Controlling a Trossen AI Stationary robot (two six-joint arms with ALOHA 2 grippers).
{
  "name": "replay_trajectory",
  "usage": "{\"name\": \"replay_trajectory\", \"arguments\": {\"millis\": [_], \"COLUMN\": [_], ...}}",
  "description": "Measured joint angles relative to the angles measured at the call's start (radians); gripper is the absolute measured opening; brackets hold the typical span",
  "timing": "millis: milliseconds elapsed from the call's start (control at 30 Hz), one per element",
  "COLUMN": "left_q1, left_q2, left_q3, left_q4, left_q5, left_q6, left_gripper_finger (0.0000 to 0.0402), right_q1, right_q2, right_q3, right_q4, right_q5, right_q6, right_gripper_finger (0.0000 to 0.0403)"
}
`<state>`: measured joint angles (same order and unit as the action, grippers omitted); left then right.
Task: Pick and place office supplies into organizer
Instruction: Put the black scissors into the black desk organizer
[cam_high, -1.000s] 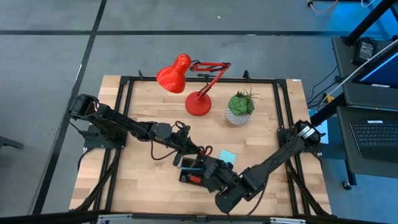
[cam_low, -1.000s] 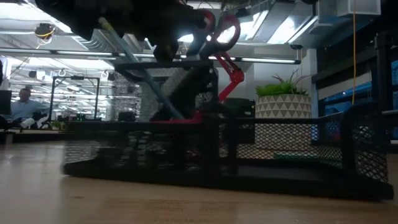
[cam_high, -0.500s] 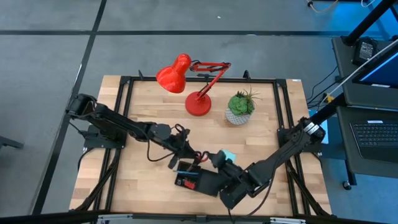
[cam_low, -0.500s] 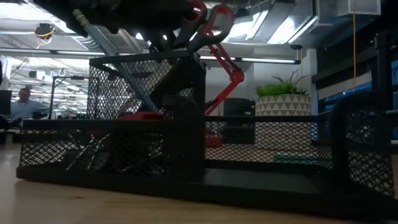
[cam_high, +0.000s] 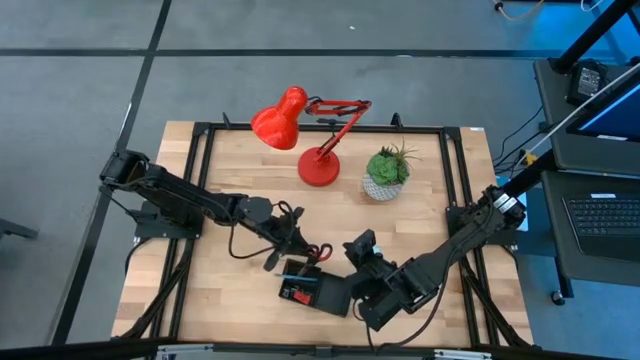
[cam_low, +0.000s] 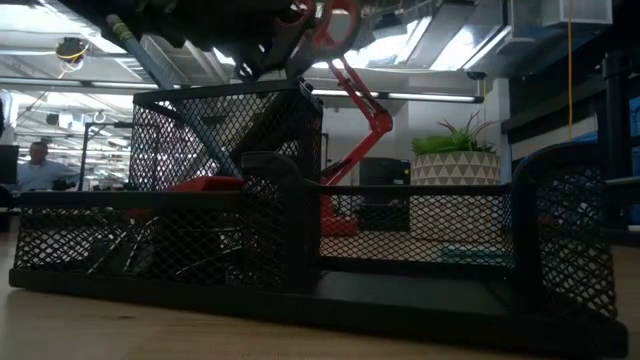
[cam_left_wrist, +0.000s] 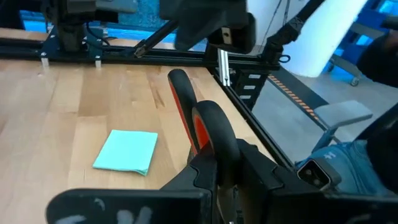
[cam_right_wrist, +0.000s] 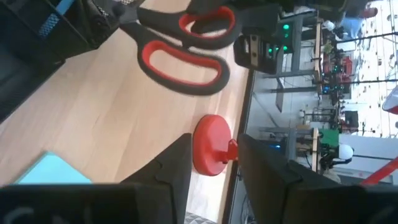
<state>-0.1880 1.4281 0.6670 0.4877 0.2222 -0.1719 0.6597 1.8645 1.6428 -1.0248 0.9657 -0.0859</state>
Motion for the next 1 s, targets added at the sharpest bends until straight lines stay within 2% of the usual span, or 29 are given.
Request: {"name": "replay_trajectory", "arguments": {"millis": [267,633,1000], "left_q1": [-0.003,0.0,0.001], "left_q2": [-0.022,-0.043,-0.081], "left_q3": [-0.001,0.0,-0.001], "left_q4": [-0.014,-0.028,-0.025], "left_q5": [0.008,0.017,-0.021], "left_q6": [0.066,0.072,0.127], "left_gripper_finger": [0.0029,0.0029,0.0029], "right_q1": [-0.005,-0.032,-0.053], "right_q2": [0.0,0.0,0.0], "right_q3": [0.0,0.0,0.0], "right_q4": [0.001,0.002,-0.017], "right_q5": [0.0,0.0,0.0], "right_q6": [0.008,0.009,0.055], "right_gripper_finger": [0.0133,0.0133,0.0133]}}
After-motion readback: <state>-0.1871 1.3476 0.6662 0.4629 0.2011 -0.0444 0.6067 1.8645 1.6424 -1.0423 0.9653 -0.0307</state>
